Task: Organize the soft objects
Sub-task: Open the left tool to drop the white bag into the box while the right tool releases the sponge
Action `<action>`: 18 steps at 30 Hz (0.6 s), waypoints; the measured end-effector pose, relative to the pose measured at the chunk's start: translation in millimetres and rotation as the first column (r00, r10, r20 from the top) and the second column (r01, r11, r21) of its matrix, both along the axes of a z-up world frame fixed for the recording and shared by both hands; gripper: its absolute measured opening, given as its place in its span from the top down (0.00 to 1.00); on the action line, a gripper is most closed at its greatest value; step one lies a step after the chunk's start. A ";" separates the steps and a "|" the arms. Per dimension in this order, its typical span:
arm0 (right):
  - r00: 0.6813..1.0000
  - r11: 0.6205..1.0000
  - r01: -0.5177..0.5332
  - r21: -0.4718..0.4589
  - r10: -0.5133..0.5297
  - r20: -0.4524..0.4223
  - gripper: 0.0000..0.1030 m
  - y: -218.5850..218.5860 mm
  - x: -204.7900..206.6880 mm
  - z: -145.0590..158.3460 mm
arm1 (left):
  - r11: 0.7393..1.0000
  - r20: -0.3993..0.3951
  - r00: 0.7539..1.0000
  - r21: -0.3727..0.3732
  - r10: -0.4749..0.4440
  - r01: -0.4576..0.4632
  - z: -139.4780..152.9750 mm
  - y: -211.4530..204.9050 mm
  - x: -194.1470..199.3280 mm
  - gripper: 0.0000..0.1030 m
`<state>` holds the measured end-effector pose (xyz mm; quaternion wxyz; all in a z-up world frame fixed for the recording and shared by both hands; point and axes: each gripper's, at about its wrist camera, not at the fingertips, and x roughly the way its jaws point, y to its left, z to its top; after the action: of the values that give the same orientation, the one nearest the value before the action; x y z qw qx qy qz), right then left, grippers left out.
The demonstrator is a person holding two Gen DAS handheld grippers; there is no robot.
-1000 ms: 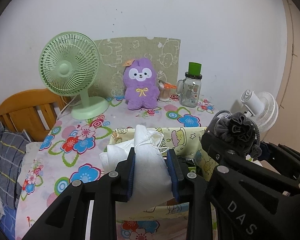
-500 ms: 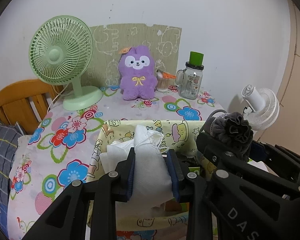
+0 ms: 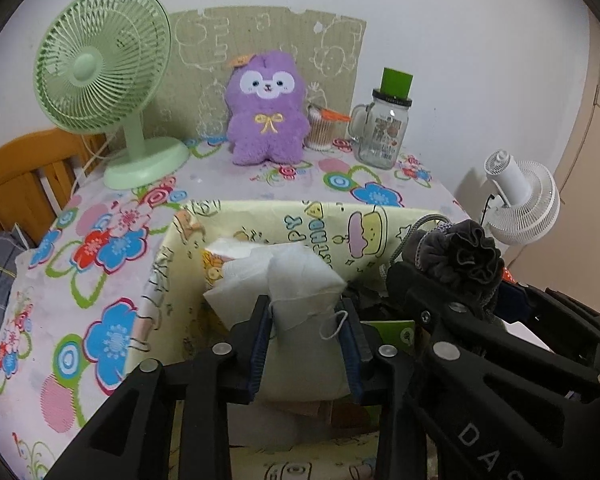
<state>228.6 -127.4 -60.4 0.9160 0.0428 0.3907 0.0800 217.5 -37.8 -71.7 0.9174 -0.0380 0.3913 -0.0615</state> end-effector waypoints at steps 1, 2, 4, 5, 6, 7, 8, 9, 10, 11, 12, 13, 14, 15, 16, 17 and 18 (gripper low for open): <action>1.000 1.000 0.000 -0.002 0.000 -0.004 0.55 0.0 1.2 -1.7 | 1.000 -0.006 1.000 -0.003 0.000 0.000 -1.9 0.1 1.6 0.64; 1.000 1.000 -0.001 -0.003 0.001 -0.008 0.55 0.2 2.4 -3.2 | 1.000 -0.010 1.000 -0.004 0.001 -0.001 -3.4 0.5 3.2 0.64; 1.000 1.000 -0.004 -0.004 0.004 -0.013 0.55 1.0 3.9 -4.9 | 1.000 -0.014 1.000 -0.006 0.003 -0.004 -5.7 1.3 4.7 0.58; 1.000 1.000 -0.007 -0.003 0.006 -0.015 0.55 1.4 4.5 -5.8 | 1.000 -0.018 1.000 -0.006 0.003 -0.003 -6.5 1.7 5.1 0.56; 1.000 1.000 -0.008 -0.002 0.008 -0.016 0.55 1.8 4.8 -6.4 | 1.000 -0.019 1.000 -0.006 0.001 -0.001 -6.6 1.5 5.1 0.53; 1.000 1.000 -0.008 -0.001 0.008 -0.017 0.55 1.9 5.3 -6.7 | 1.000 -0.019 1.000 -0.009 -0.005 0.005 -6.5 1.4 4.6 0.50; 1.000 1.000 -0.008 -0.001 0.008 -0.018 0.55 1.6 5.7 -7.2 | 1.000 -0.019 1.000 -0.014 -0.016 0.016 -6.0 0.7 3.5 0.47; 1.000 1.000 -0.007 -0.001 0.007 -0.020 0.55 1.1 6.0 -7.6 | 1.000 -0.017 1.000 -0.018 -0.026 0.026 -5.3 0.0 2.3 0.42; 1.000 1.000 -0.005 -0.002 0.005 -0.020 0.55 0.8 6.2 -7.7 | 0.999 -0.014 0.999 -0.021 -0.036 0.036 -4.3 -1.0 0.7 0.38; 1.000 1.000 -0.002 -0.007 0.002 -0.019 0.55 0.6 6.0 -7.8 | 0.999 -0.009 0.999 -0.020 -0.046 0.046 -3.1 -2.5 -0.9 0.36; 1.000 1.000 0.000 -0.011 0.000 -0.019 0.55 0.2 6.1 -8.0 | 0.998 0.001 0.998 -0.015 -0.058 0.058 -1.2 -4.5 -3.6 0.32; 1.000 1.000 0.000 -0.014 -0.001 -0.019 0.55 0.1 5.8 -8.3 | 0.998 0.009 0.998 -0.010 -0.066 0.066 0.3 -6.5 -5.8 0.28; 1.000 1.000 0.001 -0.017 -0.001 -0.018 0.55 0.0 5.6 -8.6 | 0.997 0.018 0.997 0.002 -0.075 0.075 2.0 -9.0 -9.4 0.27; 1.000 1.000 -0.001 -0.018 0.001 -0.015 0.55 0.1 4.5 -8.1 | 0.998 0.027 0.997 0.017 -0.067 0.066 3.3 -10.3 -11.1 0.26; 1.000 1.000 -0.005 -0.017 0.005 -0.011 0.55 0.3 3.2 -7.2 | 0.998 0.034 0.998 0.032 -0.055 0.054 4.3 -10.6 -13.4 0.23; 1.000 1.000 -0.006 -0.023 0.006 -0.008 0.55 1.1 2.4 -6.7 | 0.998 0.034 0.998 0.042 -0.046 0.044 4.6 -9.7 -14.7 0.20; 1.000 0.999 -0.010 -0.030 0.010 -0.006 0.55 2.4 1.6 -6.3 | 0.998 0.027 0.999 0.060 -0.028 0.026 5.5 -8.5 -16.2 0.17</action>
<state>230.1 -125.0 -66.8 0.9150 0.0273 0.3949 0.0785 201.3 -46.3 -66.1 0.9227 -0.0043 0.3804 -0.0626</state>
